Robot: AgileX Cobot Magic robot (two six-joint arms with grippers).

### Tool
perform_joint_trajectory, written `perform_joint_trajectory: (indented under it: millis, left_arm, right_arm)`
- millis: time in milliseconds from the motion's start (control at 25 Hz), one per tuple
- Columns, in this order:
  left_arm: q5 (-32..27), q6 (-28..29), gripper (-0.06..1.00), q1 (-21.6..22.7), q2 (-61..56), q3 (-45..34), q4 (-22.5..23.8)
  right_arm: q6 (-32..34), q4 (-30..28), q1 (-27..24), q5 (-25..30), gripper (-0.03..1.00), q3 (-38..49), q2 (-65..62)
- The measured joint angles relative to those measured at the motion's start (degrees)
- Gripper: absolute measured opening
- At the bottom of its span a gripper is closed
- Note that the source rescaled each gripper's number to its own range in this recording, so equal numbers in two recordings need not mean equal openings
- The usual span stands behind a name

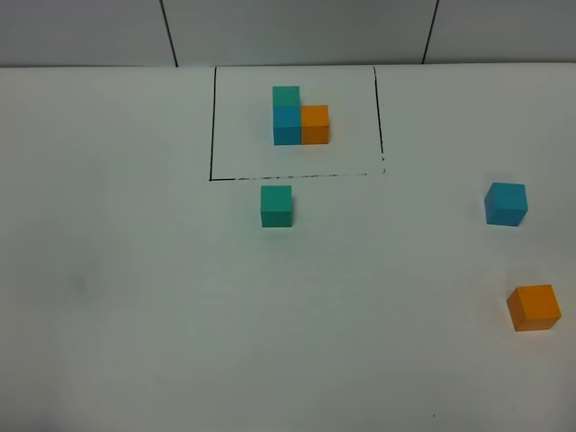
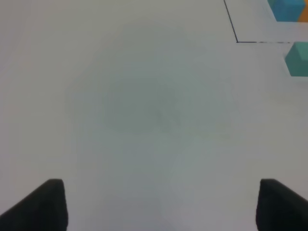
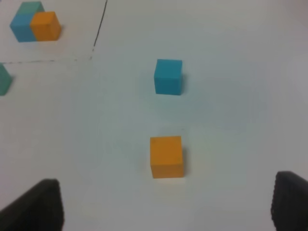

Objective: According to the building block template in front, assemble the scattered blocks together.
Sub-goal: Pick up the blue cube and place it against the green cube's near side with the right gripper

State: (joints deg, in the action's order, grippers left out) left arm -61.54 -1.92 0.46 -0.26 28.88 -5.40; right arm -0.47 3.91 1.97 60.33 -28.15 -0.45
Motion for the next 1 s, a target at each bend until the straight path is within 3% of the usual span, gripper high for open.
perform_joint_trajectory:
  millis: [280,400,600,760,1000]
  left_arm:
    - [0.0,0.0,0.67,0.0,0.0,0.0,0.0]
    - [0.0,0.0,0.67,0.0,0.0,0.0,0.0]
    - [0.0,0.0,0.67,0.0,0.0,0.0,0.0]
    - [0.0,0.0,0.67,0.0,0.0,0.0,0.0]
    - [0.0,0.0,0.67,0.0,0.05,0.0,0.0]
  right_arm:
    - [1.91,0.19,0.0,3.52,0.81,-1.59,2.87]
    - [3.02,0.25,0.0,6.39,0.87,-3.94,8.38]
    - [2.81,0.17,0.0,6.45,0.92,-7.22,22.46]
    - [2.32,-0.36,0.0,1.83,0.93,-10.13,37.2]
    - [0.07,0.16,0.0,-11.39,0.93,-16.25,62.31]
